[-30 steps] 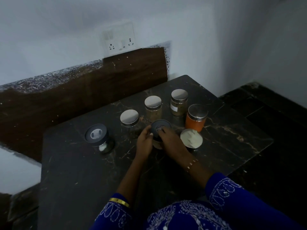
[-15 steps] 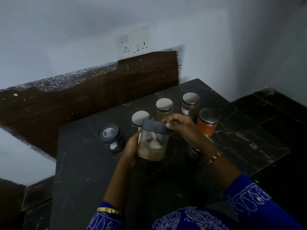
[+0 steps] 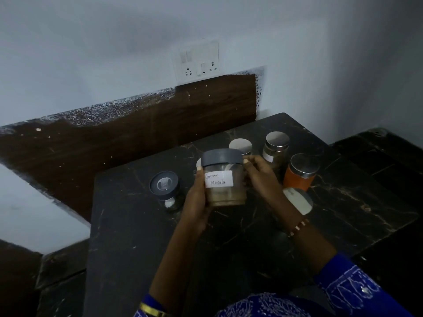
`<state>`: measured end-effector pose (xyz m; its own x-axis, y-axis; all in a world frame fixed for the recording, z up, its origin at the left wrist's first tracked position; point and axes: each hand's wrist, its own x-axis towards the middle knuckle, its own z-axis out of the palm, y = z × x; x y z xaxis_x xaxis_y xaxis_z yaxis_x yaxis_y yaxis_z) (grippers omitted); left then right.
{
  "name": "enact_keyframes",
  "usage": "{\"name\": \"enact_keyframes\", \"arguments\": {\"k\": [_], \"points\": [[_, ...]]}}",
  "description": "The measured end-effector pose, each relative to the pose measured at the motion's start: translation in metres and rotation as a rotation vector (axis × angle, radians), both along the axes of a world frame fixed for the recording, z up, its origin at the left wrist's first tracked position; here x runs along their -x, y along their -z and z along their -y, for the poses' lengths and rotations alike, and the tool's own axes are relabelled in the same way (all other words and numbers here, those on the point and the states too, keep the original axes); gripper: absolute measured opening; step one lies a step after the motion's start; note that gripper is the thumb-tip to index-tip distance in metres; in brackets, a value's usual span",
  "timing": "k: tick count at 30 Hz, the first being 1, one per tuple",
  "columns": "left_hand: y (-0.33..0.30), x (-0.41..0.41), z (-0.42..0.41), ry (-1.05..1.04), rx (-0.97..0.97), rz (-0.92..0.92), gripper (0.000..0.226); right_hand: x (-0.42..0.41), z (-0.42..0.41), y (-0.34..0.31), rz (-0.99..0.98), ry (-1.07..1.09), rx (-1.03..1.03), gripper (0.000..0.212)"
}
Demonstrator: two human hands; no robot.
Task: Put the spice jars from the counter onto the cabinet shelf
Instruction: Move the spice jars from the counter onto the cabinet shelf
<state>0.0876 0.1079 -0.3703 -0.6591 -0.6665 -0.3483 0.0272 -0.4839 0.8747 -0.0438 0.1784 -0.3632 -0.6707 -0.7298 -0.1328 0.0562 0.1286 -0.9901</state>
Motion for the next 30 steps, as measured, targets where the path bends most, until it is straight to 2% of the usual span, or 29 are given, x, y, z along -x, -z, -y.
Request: {"name": "enact_keyframes", "arguments": {"k": [5, 10, 13, 16, 18, 20, 24, 27, 30], "points": [[0.004, -0.009, 0.009, -0.07, 0.11, 0.029, 0.038, -0.026, 0.002, 0.006, 0.084, -0.07, 0.005, 0.018], [0.005, -0.015, 0.008, -0.102, 0.094, 0.02, 0.052, -0.031, -0.004, 0.009, 0.12, -0.213, 0.042, 0.015], [0.0, -0.014, 0.01, -0.093, 0.099, -0.001, 0.05, -0.025, -0.004, 0.004, 0.114, -0.25, 0.074, 0.02], [-0.012, -0.007, 0.012, -0.097, 0.131, -0.104, 0.043, -0.013, 0.003, -0.012, 0.087, -0.27, 0.103, 0.028], [-0.024, 0.0, 0.013, -0.109, 0.143, -0.186, 0.048, -0.001, 0.008, -0.028, 0.066, -0.275, 0.14, 0.032], [-0.041, 0.01, 0.016, -0.122, 0.222, -0.238, 0.053, 0.011, 0.014, -0.046, 0.022, -0.296, 0.188, 0.034], [-0.094, 0.029, 0.024, -0.172, 0.443, -0.236, 0.042, 0.033, 0.026, -0.095, -0.05, -0.316, 0.32, 0.034], [-0.142, 0.043, 0.038, -0.191, 0.583, -0.259, 0.044, 0.047, 0.041, -0.138, -0.105, -0.312, 0.433, 0.029], [-0.197, 0.055, 0.055, -0.255, 0.822, -0.248, 0.049, 0.056, 0.055, -0.191, -0.201, -0.304, 0.545, 0.029]]}}
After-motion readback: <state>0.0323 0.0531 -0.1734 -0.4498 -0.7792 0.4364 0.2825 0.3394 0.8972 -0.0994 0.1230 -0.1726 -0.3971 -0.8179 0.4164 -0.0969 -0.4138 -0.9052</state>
